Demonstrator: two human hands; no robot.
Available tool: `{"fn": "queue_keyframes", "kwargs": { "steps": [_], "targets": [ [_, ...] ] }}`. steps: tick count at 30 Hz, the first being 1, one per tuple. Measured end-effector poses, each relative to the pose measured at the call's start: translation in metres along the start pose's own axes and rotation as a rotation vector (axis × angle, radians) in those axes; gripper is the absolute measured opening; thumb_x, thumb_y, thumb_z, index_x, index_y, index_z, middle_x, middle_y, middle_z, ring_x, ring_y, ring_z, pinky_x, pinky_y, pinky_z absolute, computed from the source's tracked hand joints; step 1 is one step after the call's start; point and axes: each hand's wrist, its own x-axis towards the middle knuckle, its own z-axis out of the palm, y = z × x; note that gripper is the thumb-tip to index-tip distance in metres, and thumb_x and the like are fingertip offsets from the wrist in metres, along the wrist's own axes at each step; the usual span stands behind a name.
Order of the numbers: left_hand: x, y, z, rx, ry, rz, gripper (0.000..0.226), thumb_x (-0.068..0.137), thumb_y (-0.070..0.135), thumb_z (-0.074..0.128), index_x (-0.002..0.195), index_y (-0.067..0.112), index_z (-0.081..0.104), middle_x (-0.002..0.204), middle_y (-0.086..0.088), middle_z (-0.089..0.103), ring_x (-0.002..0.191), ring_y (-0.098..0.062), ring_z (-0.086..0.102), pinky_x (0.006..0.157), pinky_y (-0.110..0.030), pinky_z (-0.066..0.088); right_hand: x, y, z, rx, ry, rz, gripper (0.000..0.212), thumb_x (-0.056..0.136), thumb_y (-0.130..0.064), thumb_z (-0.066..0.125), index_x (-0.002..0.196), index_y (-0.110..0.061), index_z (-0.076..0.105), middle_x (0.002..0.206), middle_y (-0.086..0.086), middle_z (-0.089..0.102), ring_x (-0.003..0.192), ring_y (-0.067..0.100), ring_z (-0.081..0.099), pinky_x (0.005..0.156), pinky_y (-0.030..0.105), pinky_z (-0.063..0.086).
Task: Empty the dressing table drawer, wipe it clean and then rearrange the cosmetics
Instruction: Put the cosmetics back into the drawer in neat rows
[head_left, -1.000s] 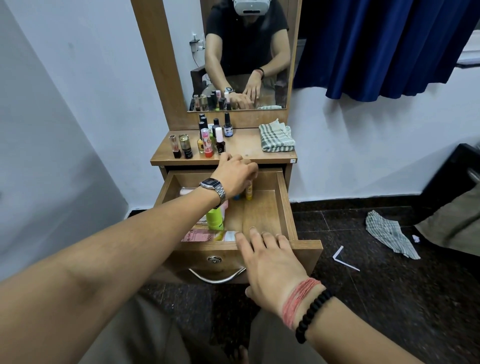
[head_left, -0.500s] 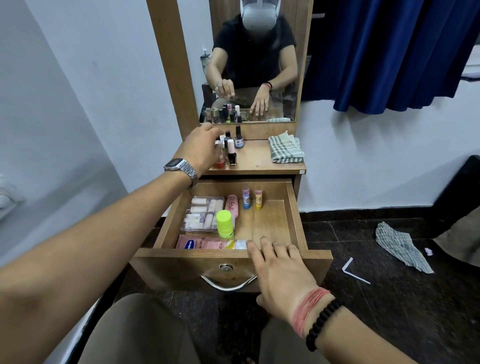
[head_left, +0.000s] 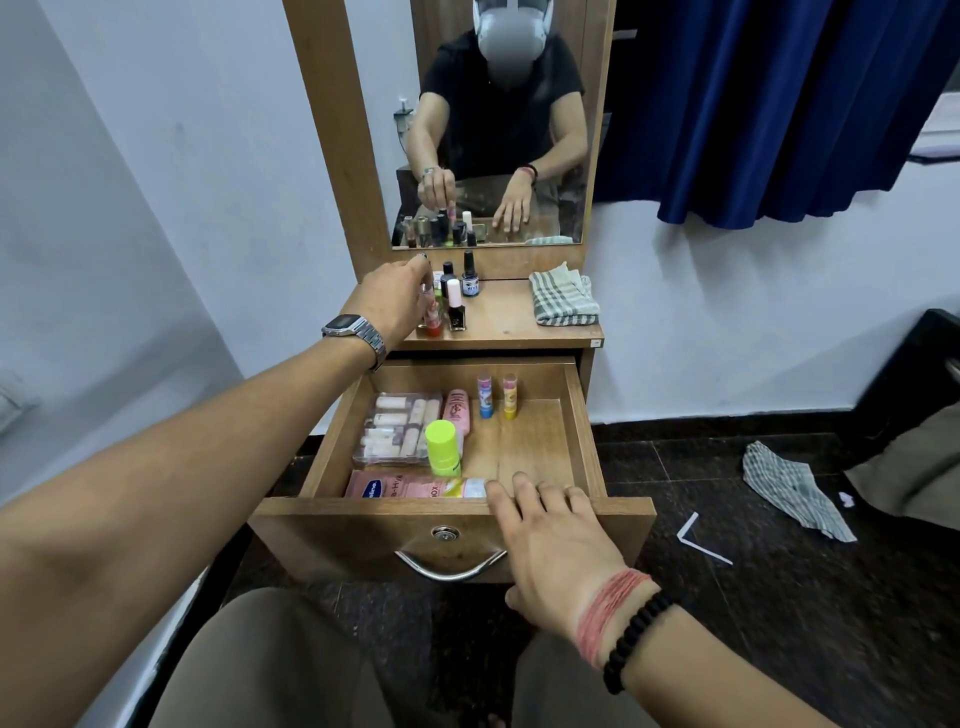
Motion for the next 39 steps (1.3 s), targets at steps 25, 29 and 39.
{"fn": "queue_keyframes", "kwargs": {
  "steps": [25,29,39],
  "targets": [
    [-0.026,0.102,0.064,-0.024,-0.225,0.365,0.013,0.086,0.013,0.053,0.093,0.023,0.059,0.095,0.006,0.065,0.101,-0.022,0.050,0.080,-0.031,0.033,0.000,-0.001,-0.002,0.046,0.000,0.017,0.084,0.094,-0.030,0.055,0.153,-0.014,-0.003,0.157,0.017,0.007,0.142,0.035,0.016,0.118,0.049,0.010],
    [-0.024,0.103,0.076,0.029,-0.228,0.341,0.017,0.084,0.012,0.054,0.082,0.028,0.050,0.087,0.007,0.064,0.101,-0.021,0.048,0.076,-0.034,0.021,0.000,0.000,-0.004,0.045,-0.008,0.012,0.083,0.095,-0.029,0.053,0.153,-0.013,-0.004,0.158,0.018,0.006,0.143,0.036,0.015,0.117,0.050,0.010],
    [-0.020,0.107,0.091,0.055,-0.202,0.336,0.018,0.083,0.013,0.058,0.077,0.027,0.049,0.074,0.012,0.053,0.097,-0.019,0.047,0.075,-0.034,0.017,-0.001,0.000,-0.002,0.057,0.019,0.014,0.078,0.096,-0.028,0.052,0.153,-0.013,-0.001,0.157,0.018,0.008,0.142,0.037,0.016,0.117,0.050,0.011]
  ]
}}
